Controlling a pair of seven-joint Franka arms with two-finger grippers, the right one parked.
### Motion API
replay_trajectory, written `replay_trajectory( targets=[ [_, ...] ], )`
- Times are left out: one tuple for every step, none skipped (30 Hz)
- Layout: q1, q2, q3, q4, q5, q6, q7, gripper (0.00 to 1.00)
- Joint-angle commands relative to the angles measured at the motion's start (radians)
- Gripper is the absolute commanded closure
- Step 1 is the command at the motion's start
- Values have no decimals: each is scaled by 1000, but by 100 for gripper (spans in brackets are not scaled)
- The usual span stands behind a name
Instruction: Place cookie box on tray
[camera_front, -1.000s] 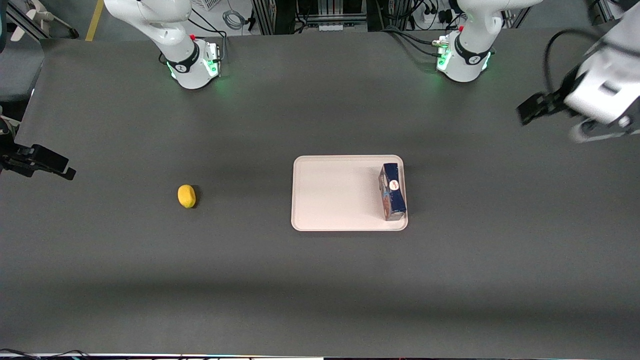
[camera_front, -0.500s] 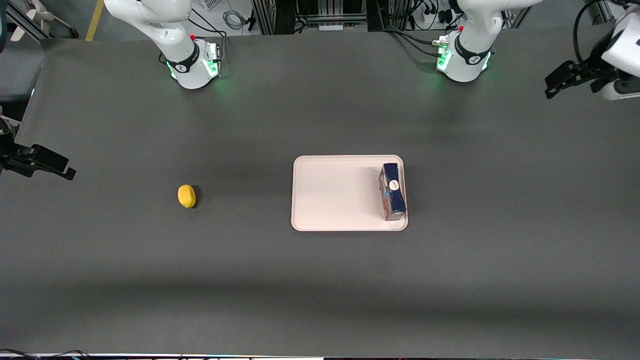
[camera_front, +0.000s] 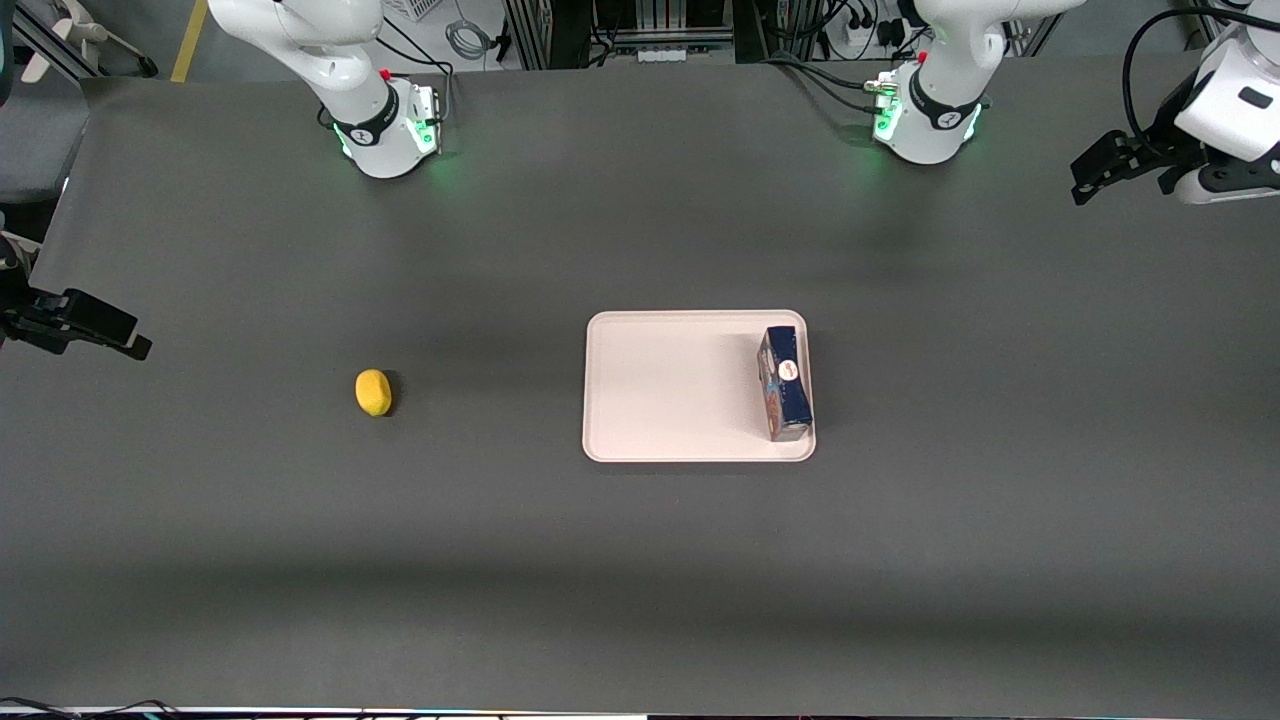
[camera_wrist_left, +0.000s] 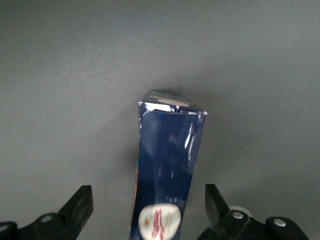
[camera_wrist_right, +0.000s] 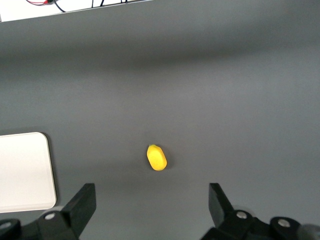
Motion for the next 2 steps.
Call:
replay_trajectory(
  targets=[
    [-8,-25,2,-3,-12,0,13,0],
    [-8,-25,2,-3,-12,0,12,0]
  ],
)
